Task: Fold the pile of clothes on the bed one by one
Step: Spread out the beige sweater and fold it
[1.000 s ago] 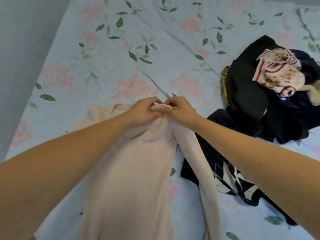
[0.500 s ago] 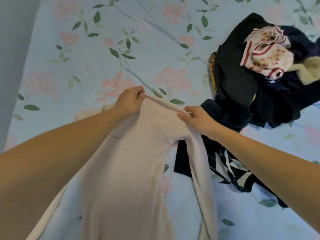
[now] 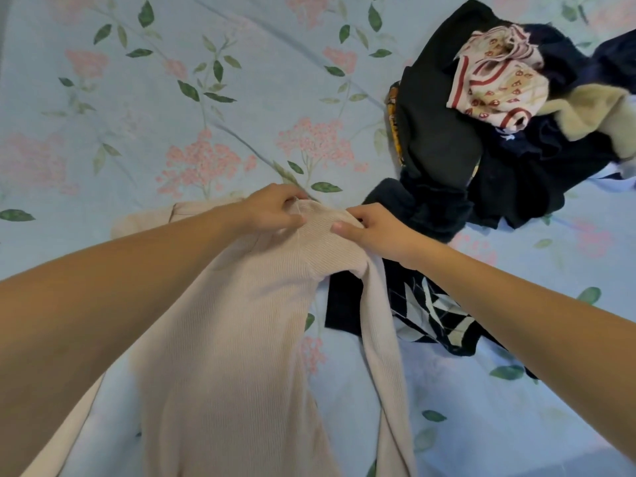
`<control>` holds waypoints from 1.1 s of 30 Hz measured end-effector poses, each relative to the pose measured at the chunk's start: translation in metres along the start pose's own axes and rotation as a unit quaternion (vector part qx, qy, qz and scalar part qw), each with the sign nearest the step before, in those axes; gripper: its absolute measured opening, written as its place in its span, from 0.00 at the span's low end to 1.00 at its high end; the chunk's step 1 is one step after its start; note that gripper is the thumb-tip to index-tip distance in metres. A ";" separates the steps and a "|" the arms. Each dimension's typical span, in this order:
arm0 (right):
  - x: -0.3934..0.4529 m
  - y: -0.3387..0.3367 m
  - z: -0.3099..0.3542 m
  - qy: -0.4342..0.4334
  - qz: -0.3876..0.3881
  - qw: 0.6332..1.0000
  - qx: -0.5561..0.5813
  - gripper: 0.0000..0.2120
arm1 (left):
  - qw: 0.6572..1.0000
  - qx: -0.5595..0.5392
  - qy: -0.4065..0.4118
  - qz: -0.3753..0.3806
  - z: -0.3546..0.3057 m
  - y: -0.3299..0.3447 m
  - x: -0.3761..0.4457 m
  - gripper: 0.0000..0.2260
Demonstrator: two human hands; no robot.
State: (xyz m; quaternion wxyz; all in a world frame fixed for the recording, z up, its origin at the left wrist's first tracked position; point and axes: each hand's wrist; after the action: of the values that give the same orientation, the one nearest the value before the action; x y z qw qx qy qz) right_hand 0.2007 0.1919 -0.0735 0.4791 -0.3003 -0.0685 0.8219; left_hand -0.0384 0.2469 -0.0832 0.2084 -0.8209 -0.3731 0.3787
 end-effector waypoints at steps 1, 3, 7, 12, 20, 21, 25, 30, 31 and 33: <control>-0.002 -0.002 0.000 0.008 0.000 1.000 0.014 0.19 | 1.000 -0.002 0.007 -0.009 -0.001 0.002 0.004 0.11; -0.009 -0.009 -0.003 0.038 0.005 0.999 0.025 0.22 | 0.998 -0.022 0.013 -0.050 -0.001 0.002 0.008 0.02; -0.032 -0.026 -0.012 0.095 0.053 0.994 -0.015 0.17 | 0.991 -0.032 -0.007 -0.126 0.007 -0.003 0.011 0.07; -0.071 -0.045 -0.031 0.127 0.074 0.989 -0.023 0.09 | 0.985 0.016 -0.003 -0.170 0.010 -0.003 0.013 0.06; -0.141 -0.077 -0.049 0.181 0.033 0.982 0.032 0.11 | 0.980 0.114 -0.004 -0.163 -0.015 0.005 0.031 0.06; -0.148 -0.083 -0.051 0.182 0.027 0.983 0.029 0.12 | 0.982 0.110 -0.013 -0.155 -0.019 0.007 0.033 0.06; -0.166 -0.105 -0.057 0.168 0.004 0.986 0.015 0.09 | 0.994 0.066 -0.006 -0.088 -0.046 0.021 0.030 0.07; -0.168 -0.119 -0.070 0.145 -0.022 0.989 -0.010 0.06 | 0.993 -0.068 0.100 0.011 -0.112 0.064 0.024 0.03; -0.167 -0.121 -0.074 0.138 -0.019 0.990 -0.012 0.08 | 0.990 -0.071 0.118 0.038 -0.125 0.076 0.026 0.05; -0.165 -0.125 -0.080 0.128 -0.011 0.991 -0.025 0.14 | 0.985 -0.052 0.136 0.092 -0.152 0.097 0.030 0.12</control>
State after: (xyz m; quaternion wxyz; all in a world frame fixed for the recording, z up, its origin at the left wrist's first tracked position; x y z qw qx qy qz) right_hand 0.3987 0.1077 -0.0178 0.4851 -0.4140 -0.0309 0.7696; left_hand 0.1368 0.1991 -0.0628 0.1782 -0.9053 -0.2833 0.2616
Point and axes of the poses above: each hand's wrist, its own x-axis towards the middle knuckle, its own y-axis out of the palm, z = x × y, and after that the axes turned 1 degree about -x, right-handed
